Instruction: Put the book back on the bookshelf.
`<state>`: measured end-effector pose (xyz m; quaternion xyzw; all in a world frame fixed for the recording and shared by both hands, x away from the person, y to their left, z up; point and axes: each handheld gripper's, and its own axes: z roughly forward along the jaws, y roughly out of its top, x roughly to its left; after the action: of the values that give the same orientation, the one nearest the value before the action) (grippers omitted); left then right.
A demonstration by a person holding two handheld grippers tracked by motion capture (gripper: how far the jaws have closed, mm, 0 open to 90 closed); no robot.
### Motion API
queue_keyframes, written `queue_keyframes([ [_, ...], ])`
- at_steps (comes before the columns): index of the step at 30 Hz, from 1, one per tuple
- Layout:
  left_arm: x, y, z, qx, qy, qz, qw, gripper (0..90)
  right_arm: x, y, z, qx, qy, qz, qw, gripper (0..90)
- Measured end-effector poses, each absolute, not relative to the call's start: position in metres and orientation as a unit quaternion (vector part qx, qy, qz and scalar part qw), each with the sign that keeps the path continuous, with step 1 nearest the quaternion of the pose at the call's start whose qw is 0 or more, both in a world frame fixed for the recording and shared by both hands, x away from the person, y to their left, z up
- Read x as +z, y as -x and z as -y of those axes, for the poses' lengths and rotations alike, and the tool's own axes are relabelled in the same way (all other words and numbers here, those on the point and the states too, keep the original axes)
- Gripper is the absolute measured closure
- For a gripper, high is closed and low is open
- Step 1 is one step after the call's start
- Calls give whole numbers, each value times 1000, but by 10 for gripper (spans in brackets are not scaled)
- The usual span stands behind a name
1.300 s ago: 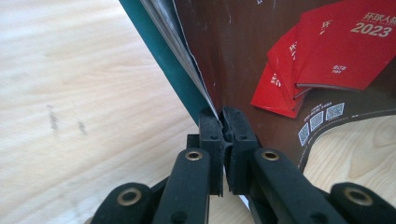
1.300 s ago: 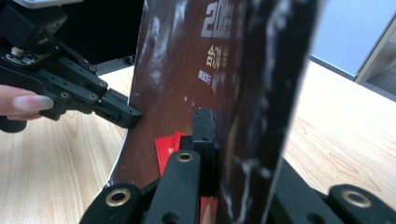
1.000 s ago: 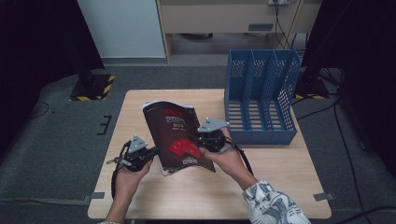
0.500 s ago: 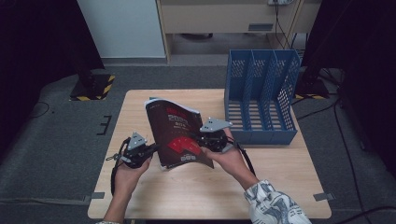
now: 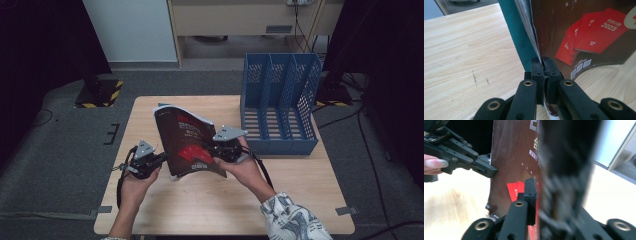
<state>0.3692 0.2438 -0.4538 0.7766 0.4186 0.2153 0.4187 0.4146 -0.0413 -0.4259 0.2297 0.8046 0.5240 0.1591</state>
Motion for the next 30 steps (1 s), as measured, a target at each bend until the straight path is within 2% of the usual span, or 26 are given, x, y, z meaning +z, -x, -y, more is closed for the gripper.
queue_keyframes([
  [8, -450, -365, -239, 221, -779, -410, 420, 877, -417, -407, 55, 535, -227, -799, 155, 732],
  [13, -449, -364, -236, 226, -780, -405, 420, 878, -405, -407, 62, 548, -228, -789, 159, 643],
  [17, -449, -364, -237, 225, -780, -403, 424, 878, -396, -408, 65, 559, -222, -783, 162, 621],
  [30, -450, -364, -238, 223, -779, -401, 428, 878, -373, -416, 63, 554, -192, -796, 148, 629],
])
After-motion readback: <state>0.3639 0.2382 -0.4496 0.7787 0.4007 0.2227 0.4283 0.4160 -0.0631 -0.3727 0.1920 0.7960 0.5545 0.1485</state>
